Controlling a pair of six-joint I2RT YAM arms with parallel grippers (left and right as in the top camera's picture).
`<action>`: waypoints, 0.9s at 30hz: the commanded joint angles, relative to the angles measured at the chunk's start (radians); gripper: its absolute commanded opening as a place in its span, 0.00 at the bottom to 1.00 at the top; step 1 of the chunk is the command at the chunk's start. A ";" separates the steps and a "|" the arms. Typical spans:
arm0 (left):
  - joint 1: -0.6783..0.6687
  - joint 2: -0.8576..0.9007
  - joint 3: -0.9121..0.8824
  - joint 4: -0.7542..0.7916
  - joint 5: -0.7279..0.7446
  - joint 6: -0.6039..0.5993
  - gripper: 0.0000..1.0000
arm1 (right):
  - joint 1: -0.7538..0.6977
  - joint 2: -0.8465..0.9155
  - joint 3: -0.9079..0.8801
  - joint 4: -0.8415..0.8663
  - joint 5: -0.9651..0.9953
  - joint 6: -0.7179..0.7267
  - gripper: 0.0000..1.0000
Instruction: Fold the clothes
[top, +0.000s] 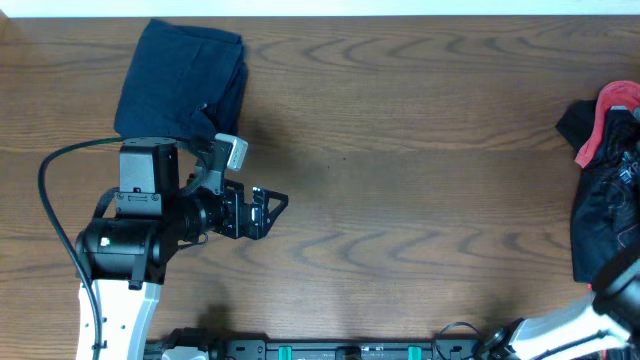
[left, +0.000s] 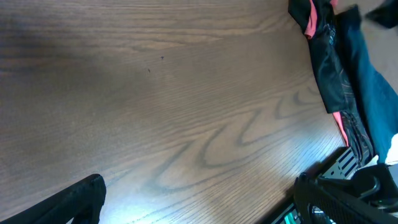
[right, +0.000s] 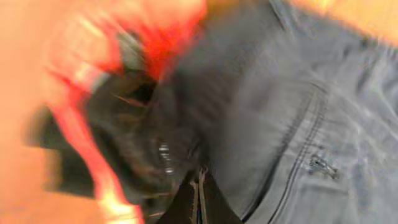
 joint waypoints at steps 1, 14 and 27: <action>-0.002 -0.003 0.016 0.002 0.004 0.010 0.98 | 0.024 -0.139 0.022 -0.011 -0.125 0.089 0.01; -0.002 -0.003 0.016 -0.032 0.003 0.010 0.98 | 0.262 -0.185 0.020 -0.139 0.154 0.074 0.23; -0.002 -0.003 0.016 -0.039 0.003 0.011 0.98 | 0.131 0.142 0.019 -0.047 0.167 0.001 0.59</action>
